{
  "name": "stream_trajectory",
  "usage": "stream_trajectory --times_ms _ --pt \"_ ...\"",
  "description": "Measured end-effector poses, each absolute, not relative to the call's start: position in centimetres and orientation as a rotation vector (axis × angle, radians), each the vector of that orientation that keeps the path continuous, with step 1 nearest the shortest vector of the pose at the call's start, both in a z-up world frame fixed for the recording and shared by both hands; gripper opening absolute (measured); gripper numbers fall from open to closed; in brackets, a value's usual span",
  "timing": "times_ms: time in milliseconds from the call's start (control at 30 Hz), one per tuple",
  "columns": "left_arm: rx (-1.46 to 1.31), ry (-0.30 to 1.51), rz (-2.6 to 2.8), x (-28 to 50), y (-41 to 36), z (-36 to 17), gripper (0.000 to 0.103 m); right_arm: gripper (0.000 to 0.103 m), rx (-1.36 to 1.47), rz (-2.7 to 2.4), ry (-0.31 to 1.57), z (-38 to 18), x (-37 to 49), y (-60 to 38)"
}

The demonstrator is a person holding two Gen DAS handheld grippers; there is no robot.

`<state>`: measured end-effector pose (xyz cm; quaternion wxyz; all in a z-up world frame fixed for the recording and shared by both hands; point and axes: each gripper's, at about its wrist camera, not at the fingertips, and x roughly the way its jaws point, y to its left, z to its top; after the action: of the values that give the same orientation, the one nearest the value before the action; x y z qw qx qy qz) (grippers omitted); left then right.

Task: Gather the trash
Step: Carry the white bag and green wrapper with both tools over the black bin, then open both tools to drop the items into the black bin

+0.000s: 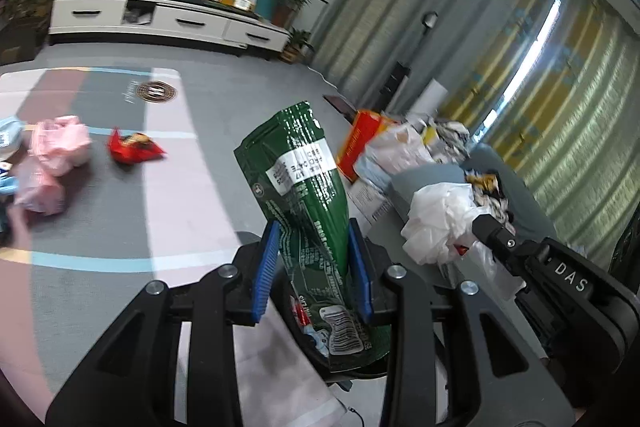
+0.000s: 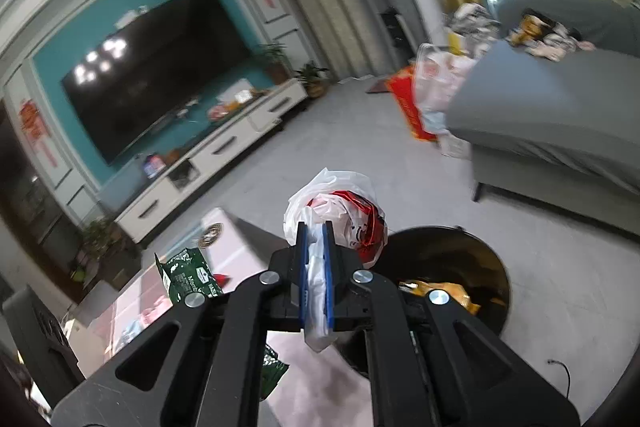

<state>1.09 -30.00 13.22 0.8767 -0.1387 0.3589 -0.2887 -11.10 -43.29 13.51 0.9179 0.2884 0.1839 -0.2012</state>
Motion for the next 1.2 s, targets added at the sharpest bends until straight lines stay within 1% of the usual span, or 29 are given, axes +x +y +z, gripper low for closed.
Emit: stream_trajectory --times_ms 133,233,300,533,800,1067,1100,1133,1167,1200 --pt "-0.252 0.820 -0.651 1.4 -32.9 11.6 0.035 0.008 0.641 -0.473 0.410 12.3 -11.6 -45.2" --pt "-0.302 0.902 -0.743 2.1 -34.4 9.9 0.035 0.008 0.704 -0.502 0.435 11.0 -11.8 -46.8" --pt "-0.288 0.939 -0.738 2.4 -35.5 8.7 0.035 0.008 0.718 -0.533 0.454 10.5 -11.9 -47.4" --pt "-0.230 1.029 -0.752 2.6 -38.4 5.6 0.035 0.008 0.777 -0.576 0.519 8.3 -11.4 -49.1" --pt "-0.208 1.103 -0.730 3.3 -40.0 3.1 0.035 0.008 0.830 -0.614 0.586 6.3 -11.1 -50.8" --pt "-0.184 1.113 -0.716 3.5 -40.7 2.4 0.036 0.008 0.842 -0.626 0.645 5.3 -10.1 -51.1" --pt "-0.182 1.113 -0.711 3.5 -40.7 2.3 0.043 0.009 0.836 -0.631 0.649 5.3 -10.1 -51.1" --pt "-0.186 1.111 -0.710 3.5 -40.6 2.4 0.053 0.010 0.830 -0.636 0.652 5.4 -10.0 -51.0" --pt "-0.194 1.107 -0.710 3.5 -40.5 2.5 0.057 0.016 0.829 -0.638 0.653 5.4 -10.0 -50.9" --pt "-0.201 1.100 -0.712 3.4 -40.3 2.7 0.061 0.028 0.825 -0.639 0.654 5.5 -10.0 -50.8"
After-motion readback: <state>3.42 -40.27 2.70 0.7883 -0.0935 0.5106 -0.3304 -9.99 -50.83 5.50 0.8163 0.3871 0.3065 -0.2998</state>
